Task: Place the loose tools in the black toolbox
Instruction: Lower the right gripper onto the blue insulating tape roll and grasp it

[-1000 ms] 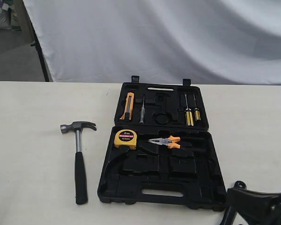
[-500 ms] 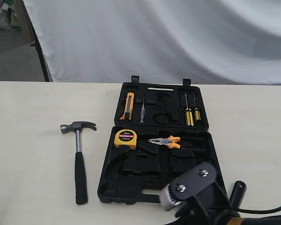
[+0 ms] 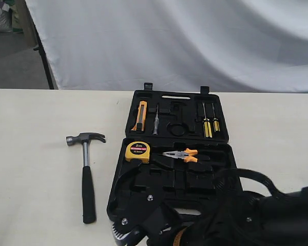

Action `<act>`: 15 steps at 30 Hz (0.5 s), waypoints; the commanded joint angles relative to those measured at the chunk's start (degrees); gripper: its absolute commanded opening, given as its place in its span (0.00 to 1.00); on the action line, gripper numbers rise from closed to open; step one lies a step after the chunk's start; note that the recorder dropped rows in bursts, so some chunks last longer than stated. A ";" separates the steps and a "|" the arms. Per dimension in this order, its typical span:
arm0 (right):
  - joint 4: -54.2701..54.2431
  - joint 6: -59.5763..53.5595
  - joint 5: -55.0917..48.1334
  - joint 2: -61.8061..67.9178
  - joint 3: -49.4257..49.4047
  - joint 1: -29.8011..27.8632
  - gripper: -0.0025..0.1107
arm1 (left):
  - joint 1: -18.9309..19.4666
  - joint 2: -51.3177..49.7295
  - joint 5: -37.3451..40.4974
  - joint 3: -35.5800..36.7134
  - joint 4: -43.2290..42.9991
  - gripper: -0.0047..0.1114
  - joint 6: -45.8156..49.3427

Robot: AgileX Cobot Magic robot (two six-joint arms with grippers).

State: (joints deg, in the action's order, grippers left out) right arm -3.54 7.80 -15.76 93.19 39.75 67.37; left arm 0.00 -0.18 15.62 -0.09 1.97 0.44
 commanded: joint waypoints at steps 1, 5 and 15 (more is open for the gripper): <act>4.16 -3.38 -4.75 3.66 4.14 0.15 0.69 | -0.04 0.18 -0.14 0.09 -0.24 0.05 -0.44; 5.52 -3.38 -5.15 7.57 5.96 0.15 0.69 | -0.04 0.18 -0.14 0.09 -0.24 0.05 -0.44; 6.57 -3.38 -5.76 8.80 6.09 0.15 0.24 | -0.04 0.18 -0.14 0.09 -0.24 0.05 -0.44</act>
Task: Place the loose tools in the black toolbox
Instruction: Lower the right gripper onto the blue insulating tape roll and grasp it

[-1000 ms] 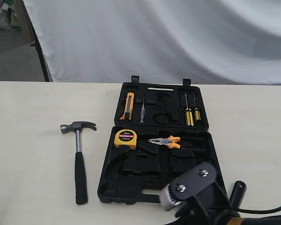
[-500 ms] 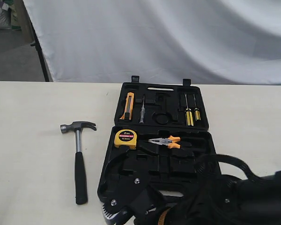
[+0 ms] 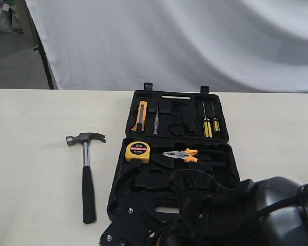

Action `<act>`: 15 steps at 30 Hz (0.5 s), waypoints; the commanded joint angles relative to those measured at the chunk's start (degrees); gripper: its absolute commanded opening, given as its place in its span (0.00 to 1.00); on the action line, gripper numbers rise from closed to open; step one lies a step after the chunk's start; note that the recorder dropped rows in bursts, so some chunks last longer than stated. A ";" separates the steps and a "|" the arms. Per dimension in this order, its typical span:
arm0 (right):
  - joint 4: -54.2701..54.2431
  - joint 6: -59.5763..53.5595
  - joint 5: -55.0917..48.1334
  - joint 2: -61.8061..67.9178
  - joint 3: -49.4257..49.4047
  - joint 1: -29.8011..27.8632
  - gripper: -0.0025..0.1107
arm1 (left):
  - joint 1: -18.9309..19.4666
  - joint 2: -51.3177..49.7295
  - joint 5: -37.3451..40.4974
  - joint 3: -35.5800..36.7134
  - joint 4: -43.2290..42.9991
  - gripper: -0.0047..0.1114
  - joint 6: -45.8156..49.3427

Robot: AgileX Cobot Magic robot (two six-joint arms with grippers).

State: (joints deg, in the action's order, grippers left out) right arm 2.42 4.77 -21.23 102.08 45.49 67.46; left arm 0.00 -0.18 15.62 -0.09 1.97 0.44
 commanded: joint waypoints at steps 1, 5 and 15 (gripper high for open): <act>0.60 -0.34 -0.29 -0.09 0.36 0.06 0.24 | -0.04 0.18 -0.14 0.09 -0.24 0.05 -0.44; 0.67 -0.34 0.06 -0.09 0.36 0.06 0.24 | -0.04 0.18 -0.14 0.09 -0.24 0.05 -0.44; 0.67 3.08 1.67 -0.09 0.36 0.06 0.59 | -0.04 0.18 -0.14 0.09 -0.24 0.05 -0.44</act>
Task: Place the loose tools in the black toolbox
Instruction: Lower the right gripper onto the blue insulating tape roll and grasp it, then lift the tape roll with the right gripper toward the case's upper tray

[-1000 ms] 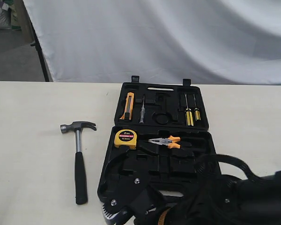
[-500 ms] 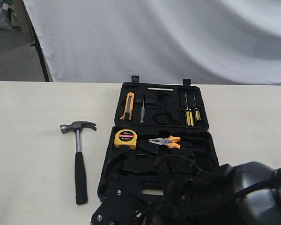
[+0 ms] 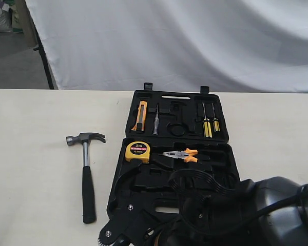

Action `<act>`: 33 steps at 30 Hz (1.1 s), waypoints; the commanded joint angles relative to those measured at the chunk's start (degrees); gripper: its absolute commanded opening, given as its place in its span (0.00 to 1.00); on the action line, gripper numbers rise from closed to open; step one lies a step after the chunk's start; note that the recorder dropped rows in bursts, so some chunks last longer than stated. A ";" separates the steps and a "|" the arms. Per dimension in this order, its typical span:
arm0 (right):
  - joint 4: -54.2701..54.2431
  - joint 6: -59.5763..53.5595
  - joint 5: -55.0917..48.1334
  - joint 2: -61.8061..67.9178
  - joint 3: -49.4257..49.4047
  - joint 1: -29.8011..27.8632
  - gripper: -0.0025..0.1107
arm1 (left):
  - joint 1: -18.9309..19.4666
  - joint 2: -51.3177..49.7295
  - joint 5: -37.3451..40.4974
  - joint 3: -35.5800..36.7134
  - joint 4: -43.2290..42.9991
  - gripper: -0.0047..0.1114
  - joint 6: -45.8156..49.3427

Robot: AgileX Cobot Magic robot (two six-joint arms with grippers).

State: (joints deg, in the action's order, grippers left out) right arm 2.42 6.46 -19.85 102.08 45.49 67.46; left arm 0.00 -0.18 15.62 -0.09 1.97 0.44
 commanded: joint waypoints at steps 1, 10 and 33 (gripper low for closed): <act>0.67 1.38 0.28 -0.09 0.36 0.06 0.64 | -0.04 0.18 -0.14 0.09 -0.24 0.05 -0.44; 0.67 1.18 0.28 -0.77 0.45 -0.06 0.69 | -0.04 0.18 -0.14 0.09 -0.24 0.05 -0.44; 2.41 1.40 1.64 0.81 0.45 -0.06 0.62 | -0.04 0.18 -0.14 0.09 -0.24 0.05 -0.44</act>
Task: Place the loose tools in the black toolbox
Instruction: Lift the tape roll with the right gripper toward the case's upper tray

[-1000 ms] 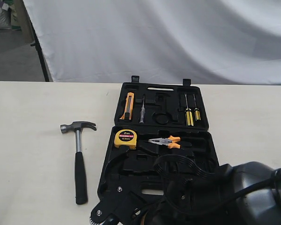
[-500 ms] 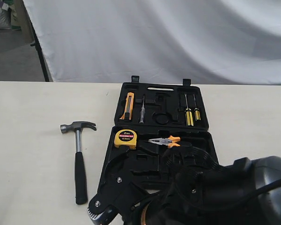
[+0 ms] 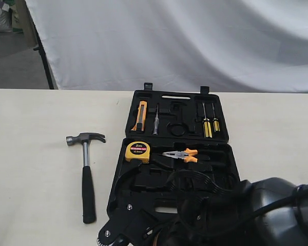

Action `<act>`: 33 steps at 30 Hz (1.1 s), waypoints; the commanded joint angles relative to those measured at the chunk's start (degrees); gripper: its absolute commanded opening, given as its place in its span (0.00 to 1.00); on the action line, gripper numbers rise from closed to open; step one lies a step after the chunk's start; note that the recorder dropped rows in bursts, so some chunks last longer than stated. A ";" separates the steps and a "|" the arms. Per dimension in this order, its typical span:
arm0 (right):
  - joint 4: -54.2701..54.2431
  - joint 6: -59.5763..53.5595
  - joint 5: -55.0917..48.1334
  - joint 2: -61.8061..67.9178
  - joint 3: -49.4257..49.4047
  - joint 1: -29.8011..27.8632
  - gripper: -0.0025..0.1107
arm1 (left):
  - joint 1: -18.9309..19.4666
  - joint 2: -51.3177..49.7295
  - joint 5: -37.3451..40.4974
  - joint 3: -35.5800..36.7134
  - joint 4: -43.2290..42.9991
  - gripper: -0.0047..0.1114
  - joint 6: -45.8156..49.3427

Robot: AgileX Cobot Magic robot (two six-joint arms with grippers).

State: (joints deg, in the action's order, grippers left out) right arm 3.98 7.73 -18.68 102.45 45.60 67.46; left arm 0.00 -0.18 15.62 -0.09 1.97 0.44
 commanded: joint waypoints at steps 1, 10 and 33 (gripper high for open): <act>0.85 0.14 0.47 0.44 0.34 -0.06 0.58 | -0.04 0.18 -0.14 0.09 -0.24 0.05 -0.44; 0.99 -0.03 0.07 -3.37 0.60 -0.06 0.02 | -0.04 0.18 -0.14 0.09 -0.24 0.05 -0.44; 18.45 16.52 5.07 21.93 39.71 -34.07 0.02 | -0.04 0.18 -0.14 0.09 -0.24 0.05 -0.44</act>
State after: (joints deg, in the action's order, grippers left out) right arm 21.92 23.96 -13.73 121.91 82.25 34.28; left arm 0.00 -0.18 15.62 -0.09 1.97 0.44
